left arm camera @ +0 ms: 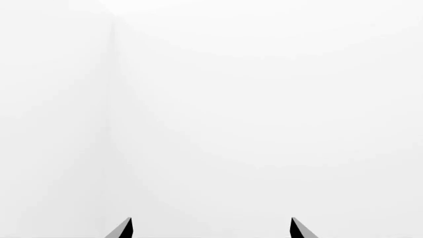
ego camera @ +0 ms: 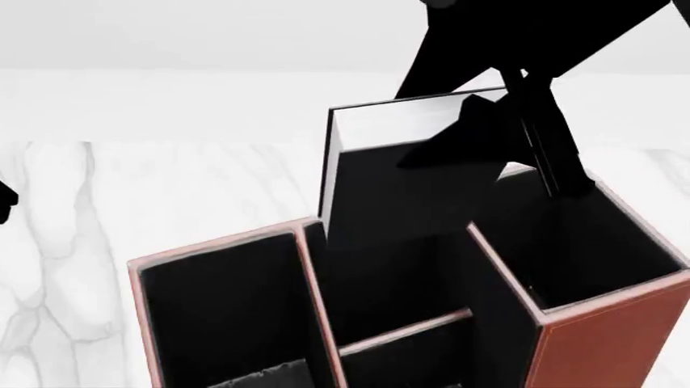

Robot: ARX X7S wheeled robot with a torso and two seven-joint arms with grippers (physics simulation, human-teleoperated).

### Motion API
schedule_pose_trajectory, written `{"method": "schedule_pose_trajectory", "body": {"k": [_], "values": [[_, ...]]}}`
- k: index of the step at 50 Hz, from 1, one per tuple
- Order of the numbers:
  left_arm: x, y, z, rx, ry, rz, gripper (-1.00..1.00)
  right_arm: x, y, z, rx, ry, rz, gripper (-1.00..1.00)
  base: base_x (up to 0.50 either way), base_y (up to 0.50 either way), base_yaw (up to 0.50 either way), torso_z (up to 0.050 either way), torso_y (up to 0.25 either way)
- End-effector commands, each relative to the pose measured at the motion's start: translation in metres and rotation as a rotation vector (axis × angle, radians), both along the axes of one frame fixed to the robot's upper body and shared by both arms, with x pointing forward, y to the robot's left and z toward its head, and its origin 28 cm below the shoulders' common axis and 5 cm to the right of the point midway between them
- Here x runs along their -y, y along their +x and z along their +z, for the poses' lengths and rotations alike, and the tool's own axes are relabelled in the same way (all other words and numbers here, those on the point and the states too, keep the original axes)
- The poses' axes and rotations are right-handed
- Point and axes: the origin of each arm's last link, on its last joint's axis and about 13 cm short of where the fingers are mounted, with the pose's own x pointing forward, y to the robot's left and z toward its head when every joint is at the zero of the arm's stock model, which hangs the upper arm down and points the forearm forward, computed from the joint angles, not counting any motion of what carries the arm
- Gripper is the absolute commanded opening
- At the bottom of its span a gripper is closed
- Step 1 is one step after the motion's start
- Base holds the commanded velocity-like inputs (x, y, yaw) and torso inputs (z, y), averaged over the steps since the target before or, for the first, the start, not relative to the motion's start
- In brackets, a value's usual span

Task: Pick up the book and place it in the front compartment of the caddy.

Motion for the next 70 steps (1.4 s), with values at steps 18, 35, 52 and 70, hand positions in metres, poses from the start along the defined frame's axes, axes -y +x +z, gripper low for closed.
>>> {"method": "schedule_pose_trajectory", "body": {"k": [18,35,52,70], "values": [[-0.002,0.000,-0.001,0.010,-0.011,0.012,1.00,-0.018,0.038,-0.037,-0.041,-0.004,0.000,-1.00,0.00,0.00,0.00,0.001,0.001],[-0.003,-0.001,0.001,0.015,-0.019,0.020,1.00,-0.024,0.052,-0.059,-0.096,-0.044,-0.013,-1.00,0.00,0.00,0.00,0.000,0.001],[-0.003,0.000,-0.001,0.014,-0.024,0.018,1.00,-0.029,0.058,-0.076,-0.123,-0.040,-0.029,-1.00,0.00,0.00,0.00,0.001,0.001],[-0.003,-0.001,-0.002,0.011,-0.027,0.021,1.00,-0.032,0.062,-0.093,-0.149,-0.056,-0.043,-1.00,0.00,0.00,0.00,0.000,0.001]]}}
